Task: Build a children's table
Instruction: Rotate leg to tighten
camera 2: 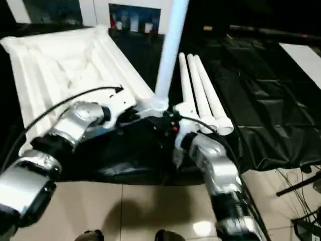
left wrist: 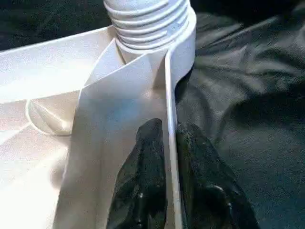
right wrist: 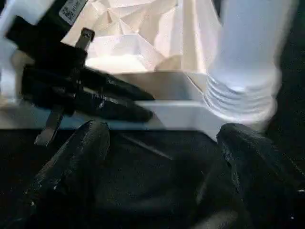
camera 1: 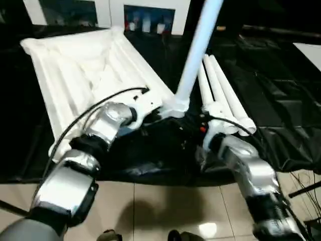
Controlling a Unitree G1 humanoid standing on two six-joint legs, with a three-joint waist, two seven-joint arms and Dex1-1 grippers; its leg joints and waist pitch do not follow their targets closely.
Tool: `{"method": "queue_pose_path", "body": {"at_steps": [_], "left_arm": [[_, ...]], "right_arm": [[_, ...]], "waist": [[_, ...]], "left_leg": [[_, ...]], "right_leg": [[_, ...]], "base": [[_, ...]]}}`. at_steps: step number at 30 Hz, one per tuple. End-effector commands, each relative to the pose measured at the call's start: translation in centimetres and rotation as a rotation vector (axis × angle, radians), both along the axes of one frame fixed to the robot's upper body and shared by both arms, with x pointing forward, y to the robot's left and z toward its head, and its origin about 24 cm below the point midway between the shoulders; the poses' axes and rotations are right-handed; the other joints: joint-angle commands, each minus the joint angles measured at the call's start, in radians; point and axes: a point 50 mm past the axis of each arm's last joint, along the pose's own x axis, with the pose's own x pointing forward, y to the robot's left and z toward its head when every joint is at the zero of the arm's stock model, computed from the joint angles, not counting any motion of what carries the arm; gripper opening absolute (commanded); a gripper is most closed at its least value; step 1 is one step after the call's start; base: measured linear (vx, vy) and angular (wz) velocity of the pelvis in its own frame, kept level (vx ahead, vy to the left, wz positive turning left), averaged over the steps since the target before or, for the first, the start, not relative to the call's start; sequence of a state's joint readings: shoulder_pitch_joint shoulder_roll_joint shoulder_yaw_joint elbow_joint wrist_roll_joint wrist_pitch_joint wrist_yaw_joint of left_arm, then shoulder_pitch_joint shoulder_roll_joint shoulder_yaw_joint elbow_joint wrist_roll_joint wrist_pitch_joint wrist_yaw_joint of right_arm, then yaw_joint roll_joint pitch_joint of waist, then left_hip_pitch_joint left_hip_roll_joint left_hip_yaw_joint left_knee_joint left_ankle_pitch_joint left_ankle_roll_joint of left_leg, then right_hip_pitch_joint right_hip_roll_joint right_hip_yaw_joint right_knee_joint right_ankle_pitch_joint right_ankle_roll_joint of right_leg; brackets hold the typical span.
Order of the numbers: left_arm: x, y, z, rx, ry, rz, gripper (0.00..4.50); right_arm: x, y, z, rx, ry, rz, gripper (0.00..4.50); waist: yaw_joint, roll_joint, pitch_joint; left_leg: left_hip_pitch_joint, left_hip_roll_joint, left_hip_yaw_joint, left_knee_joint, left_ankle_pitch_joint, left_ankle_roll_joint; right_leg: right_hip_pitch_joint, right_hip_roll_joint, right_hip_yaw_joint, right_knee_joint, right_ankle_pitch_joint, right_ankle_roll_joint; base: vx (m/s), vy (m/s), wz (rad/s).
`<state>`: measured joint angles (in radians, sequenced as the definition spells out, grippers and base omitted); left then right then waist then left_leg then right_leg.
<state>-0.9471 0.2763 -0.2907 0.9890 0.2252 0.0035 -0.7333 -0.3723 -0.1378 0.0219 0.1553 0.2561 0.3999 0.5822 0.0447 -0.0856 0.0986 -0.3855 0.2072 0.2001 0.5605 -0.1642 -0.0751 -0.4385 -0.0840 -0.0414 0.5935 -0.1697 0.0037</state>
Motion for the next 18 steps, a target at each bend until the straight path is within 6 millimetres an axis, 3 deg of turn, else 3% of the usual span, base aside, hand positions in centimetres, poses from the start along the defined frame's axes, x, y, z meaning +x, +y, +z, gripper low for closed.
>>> {"method": "queue_pose_path", "body": {"at_steps": [1, 6, 10, 11, 12, 13, 14, 17, 18], "left_arm": [[0.1, 1.0, -0.2, 0.051, -0.013, 0.026, 0.94], [0.3, 3.0, 0.4, 0.103, -0.062, 0.051, 0.94], [0.1, 5.5, 2.0, 0.123, -0.167, 0.109, 0.94], [-0.1, 5.9, 2.3, 0.122, -0.181, 0.111, 0.94], [-0.1, 5.9, 2.3, 0.122, -0.181, 0.111, 0.94], [-0.5, 6.6, 2.9, 0.018, -0.207, 0.172, 0.94], [-0.8, 6.5, 3.1, -0.054, -0.218, 0.196, 0.94], [-2.1, 5.7, 3.4, -0.319, -0.253, 0.255, 0.94], [-2.4, 5.4, 3.2, -0.364, -0.256, 0.273, 0.94]], "right_arm": [[-0.4, -0.1, 0.6, 0.009, -0.009, -0.007, 3.94], [-1.2, -0.9, 1.7, 0.032, -0.040, -0.074, 3.94], [-2.4, -2.1, 3.0, 0.016, -0.091, -0.155, 3.94], [-2.7, -2.3, 3.1, 0.004, -0.100, -0.169, 3.94], [-2.7, -2.3, 3.1, 0.004, -0.100, -0.169, 3.94], [-3.0, -3.0, 3.1, -0.069, -0.124, -0.234, 3.94], [-3.0, -3.2, 3.0, -0.103, -0.133, -0.263, 3.94], [-3.2, -4.1, 2.7, -0.175, -0.158, -0.369, 3.94], [-3.2, -4.2, 2.6, -0.171, -0.159, -0.389, 3.94]], "waist": [[0.009, 0.015, -0.076], [0.011, 0.025, -0.072], [0.014, 0.031, -0.077], [0.014, 0.040, -0.081], [0.013, 0.039, -0.080], [0.015, 0.037, -0.082], [0.018, 0.038, -0.079], [0.028, 0.034, -0.087], [0.028, 0.034, -0.087]], "left_leg": [[0.021, 0.018, -0.006, -0.050, -0.087, 0.103], [0.025, 0.023, -0.009, -0.057, -0.172, 0.043], [0.027, 0.027, -0.012, -0.059, -0.164, 0.018], [0.030, 0.024, -0.012, -0.057, -0.156, 0.014], [0.029, 0.025, -0.012, -0.057, -0.158, 0.010], [0.033, 0.024, -0.010, -0.055, -0.163, -0.003], [0.032, 0.025, -0.008, -0.055, -0.166, -0.010], [0.035, 0.022, -0.004, -0.051, -0.176, -0.022], [0.028, 0.024, -0.007, -0.051, -0.173, -0.021]], "right_leg": [[0.075, -0.045, 0.034, -0.036, 0.134, -0.285], [0.070, -0.046, 0.038, -0.049, -0.040, -0.250], [0.070, -0.045, 0.038, -0.041, -0.012, -0.239], [0.069, -0.043, 0.037, -0.038, 0.003, -0.241], [0.068, -0.042, 0.037, -0.038, 0.007, -0.242], [0.066, -0.040, 0.037, -0.035, 0.005, -0.247], [0.065, -0.040, 0.038, -0.038, 0.004, -0.252], [0.064, -0.039, 0.039, -0.036, -0.012, -0.260], [0.070, -0.043, 0.040, -0.031, -0.005, -0.263]], "base": [[0.000, 0.000, 0.00], [0.000, 0.000, 0.00], [0.000, 0.000, 0.00], [0.000, 0.000, 0.00], [0.000, 0.000, 0.00], [0.000, 0.000, 0.00], [0.000, 0.000, 0.00], [0.000, 0.000, 0.00], [0.000, 0.000, 0.00]]}}
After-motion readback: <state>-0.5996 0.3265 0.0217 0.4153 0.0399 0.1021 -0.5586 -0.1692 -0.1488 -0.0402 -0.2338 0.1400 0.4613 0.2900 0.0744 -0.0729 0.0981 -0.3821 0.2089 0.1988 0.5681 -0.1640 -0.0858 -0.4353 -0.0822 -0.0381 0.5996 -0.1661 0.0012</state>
